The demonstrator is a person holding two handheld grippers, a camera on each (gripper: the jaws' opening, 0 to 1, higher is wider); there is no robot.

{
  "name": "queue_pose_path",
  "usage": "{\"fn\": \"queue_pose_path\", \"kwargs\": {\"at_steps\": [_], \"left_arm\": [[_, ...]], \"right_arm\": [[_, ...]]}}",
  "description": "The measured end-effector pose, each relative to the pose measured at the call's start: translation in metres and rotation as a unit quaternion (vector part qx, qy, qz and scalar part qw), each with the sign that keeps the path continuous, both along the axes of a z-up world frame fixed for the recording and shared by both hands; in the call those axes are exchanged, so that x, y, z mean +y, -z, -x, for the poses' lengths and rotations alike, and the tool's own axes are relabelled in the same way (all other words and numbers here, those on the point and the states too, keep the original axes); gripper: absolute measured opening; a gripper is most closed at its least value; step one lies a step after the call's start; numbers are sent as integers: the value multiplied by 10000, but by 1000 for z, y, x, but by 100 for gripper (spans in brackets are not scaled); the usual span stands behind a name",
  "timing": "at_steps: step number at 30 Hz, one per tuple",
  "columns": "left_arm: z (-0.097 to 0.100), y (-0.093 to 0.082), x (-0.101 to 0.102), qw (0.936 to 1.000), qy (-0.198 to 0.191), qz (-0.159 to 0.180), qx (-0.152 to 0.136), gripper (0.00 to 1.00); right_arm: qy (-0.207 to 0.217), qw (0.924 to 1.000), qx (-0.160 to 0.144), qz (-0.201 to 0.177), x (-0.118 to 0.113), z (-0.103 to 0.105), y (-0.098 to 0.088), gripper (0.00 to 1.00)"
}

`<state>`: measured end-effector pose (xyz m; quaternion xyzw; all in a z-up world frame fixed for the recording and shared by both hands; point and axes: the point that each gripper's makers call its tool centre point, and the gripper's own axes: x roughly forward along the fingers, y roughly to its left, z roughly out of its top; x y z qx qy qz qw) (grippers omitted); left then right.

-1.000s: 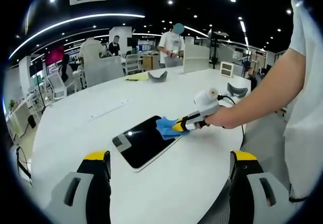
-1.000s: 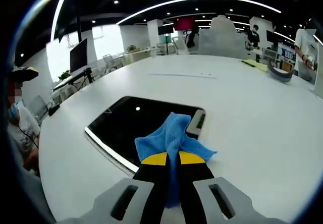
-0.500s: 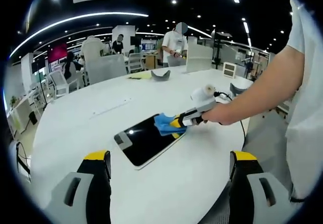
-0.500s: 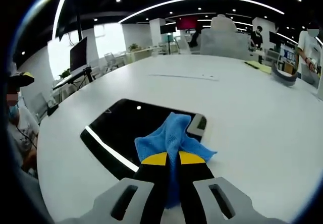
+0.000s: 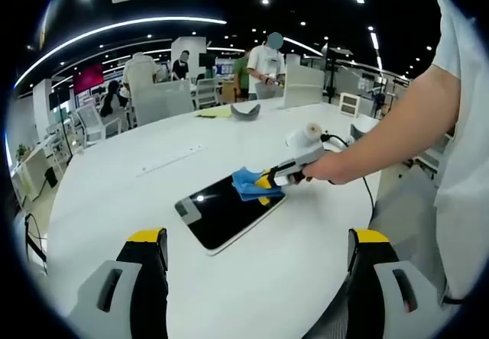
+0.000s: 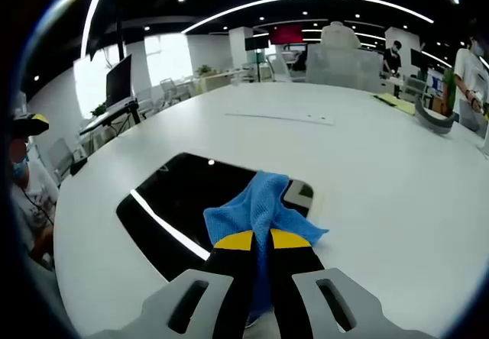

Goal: Wipe the mirror surface with the cleaning cloth until all visible marks leave the cleaned area.

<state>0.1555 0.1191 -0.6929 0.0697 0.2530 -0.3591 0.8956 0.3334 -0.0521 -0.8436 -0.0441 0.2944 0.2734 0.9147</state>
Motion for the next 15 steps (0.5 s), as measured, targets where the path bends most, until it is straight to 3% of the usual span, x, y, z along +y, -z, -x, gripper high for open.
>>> {"fn": "queue_pose_path", "kwargs": {"at_steps": [7, 8, 10, 13, 15], "left_arm": [[0, 1, 0, 10000, 24, -35, 16, 99], [0, 2, 0, 10000, 24, -35, 25, 99], [0, 2, 0, 10000, 26, -47, 36, 99], [-1, 2, 0, 10000, 45, -64, 36, 99], [-2, 2, 0, 10000, 52, -66, 36, 99]], "right_arm": [[-31, 10000, 37, -39, 2, -9, 0, 2], [100, 9996, 144, -219, 2, -11, 0, 1], [-145, 9998, 14, 101, 3, -15, 0, 2], [-52, 9999, 109, -44, 5, -18, 0, 2], [-147, 9998, 53, 83, 7, -20, 0, 2]]}}
